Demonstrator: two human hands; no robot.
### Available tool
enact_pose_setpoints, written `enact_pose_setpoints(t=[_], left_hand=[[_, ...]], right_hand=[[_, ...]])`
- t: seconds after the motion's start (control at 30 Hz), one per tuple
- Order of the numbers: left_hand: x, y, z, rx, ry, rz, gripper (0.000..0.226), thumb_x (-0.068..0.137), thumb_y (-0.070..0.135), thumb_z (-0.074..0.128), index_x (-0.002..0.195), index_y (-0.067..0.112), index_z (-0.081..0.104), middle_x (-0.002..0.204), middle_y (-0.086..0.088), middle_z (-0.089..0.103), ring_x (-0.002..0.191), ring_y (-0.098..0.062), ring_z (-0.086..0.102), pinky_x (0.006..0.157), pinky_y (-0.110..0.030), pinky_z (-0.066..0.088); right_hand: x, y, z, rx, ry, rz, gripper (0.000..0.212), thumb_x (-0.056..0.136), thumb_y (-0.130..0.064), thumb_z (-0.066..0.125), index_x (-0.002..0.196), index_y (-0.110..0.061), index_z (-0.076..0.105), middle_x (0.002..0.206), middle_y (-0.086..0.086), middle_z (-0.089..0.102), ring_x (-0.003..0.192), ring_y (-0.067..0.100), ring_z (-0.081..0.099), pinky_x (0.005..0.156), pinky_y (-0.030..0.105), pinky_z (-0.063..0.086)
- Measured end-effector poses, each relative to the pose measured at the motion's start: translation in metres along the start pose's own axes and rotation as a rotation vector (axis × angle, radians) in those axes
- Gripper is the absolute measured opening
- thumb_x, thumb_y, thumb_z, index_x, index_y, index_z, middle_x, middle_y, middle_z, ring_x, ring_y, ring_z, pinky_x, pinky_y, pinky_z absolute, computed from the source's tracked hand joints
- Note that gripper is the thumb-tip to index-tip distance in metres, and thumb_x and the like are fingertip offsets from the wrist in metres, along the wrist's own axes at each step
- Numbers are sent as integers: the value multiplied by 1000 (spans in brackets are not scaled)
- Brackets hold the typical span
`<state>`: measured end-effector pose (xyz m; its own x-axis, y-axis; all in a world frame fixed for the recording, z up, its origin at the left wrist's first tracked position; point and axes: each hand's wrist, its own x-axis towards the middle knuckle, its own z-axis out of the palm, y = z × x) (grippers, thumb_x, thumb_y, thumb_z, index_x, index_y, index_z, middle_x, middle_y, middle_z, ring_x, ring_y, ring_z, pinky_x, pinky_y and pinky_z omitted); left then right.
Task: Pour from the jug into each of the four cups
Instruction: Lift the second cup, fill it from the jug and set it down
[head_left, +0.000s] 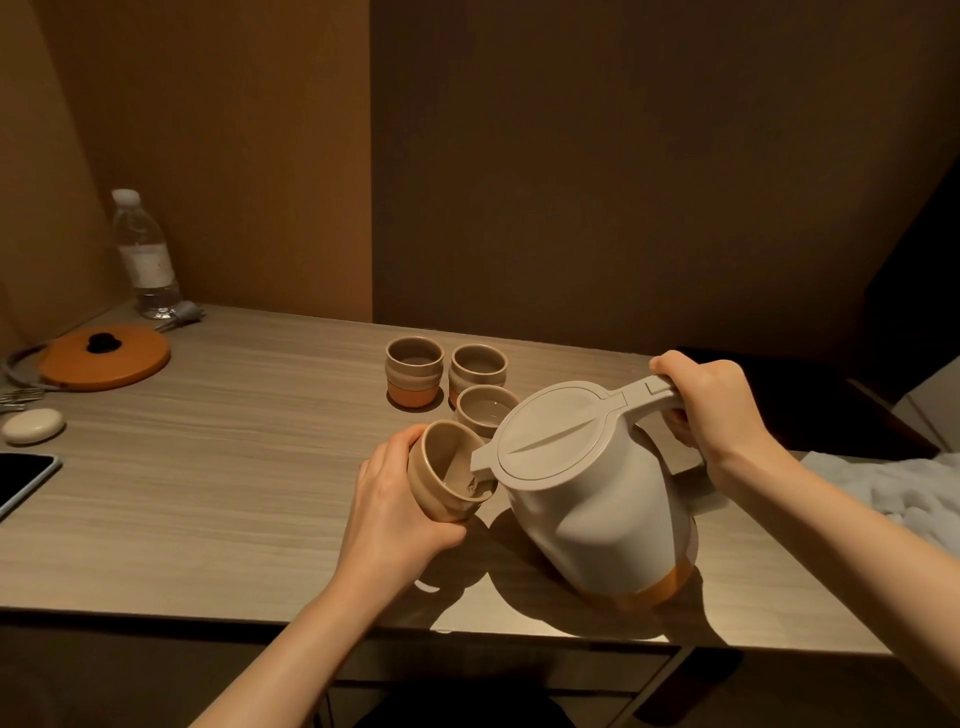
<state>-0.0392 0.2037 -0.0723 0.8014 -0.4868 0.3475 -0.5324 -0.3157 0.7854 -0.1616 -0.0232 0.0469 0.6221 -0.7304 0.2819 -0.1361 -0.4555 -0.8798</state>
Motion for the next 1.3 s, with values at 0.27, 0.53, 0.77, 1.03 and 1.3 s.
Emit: enact_pose_setpoints(t=[0.27,0.53,0.77,1.03,1.3], left_hand=[[-1,-1,0,-3,2,-4,98,49,20,91,132,31,39,124,15,46,120,-8,41,90,-22,36],[-1,-2,1,-36,3,-4,96,48,18,90,130,32,40,123,14,48,118,-9,43,89,-24,39],[-2,-5,2,-37,1,0,97,47,18,90,129,32,40,122,14,48,117,-9,43,89,-25,38],[-1,-9,2,-39,1,1,97,47,20,90,129,33,40,122,14,49,118,-9,44,90,-26,40],[-1,-10,3,-56,3,5,96,46,20,90,122,41,37,119,17,49,116,-8,45,90,-27,41]], right_hand=[[-1,-2,1,2,1,-2,48,93,-16,50,46,-8,48,41,1,44,39,7,38,49,27,31],[-1,-2,1,24,16,32,44,91,-19,51,49,-5,51,48,8,46,44,12,39,49,27,31],[1,-1,3,7,13,28,43,90,-21,52,53,-1,54,52,13,48,46,14,40,50,28,32],[3,0,3,-24,4,-1,45,92,-19,50,52,0,52,49,11,47,38,8,38,50,27,32],[3,-1,4,-8,7,1,44,91,-21,51,52,-1,53,53,13,49,46,14,40,51,28,33]])
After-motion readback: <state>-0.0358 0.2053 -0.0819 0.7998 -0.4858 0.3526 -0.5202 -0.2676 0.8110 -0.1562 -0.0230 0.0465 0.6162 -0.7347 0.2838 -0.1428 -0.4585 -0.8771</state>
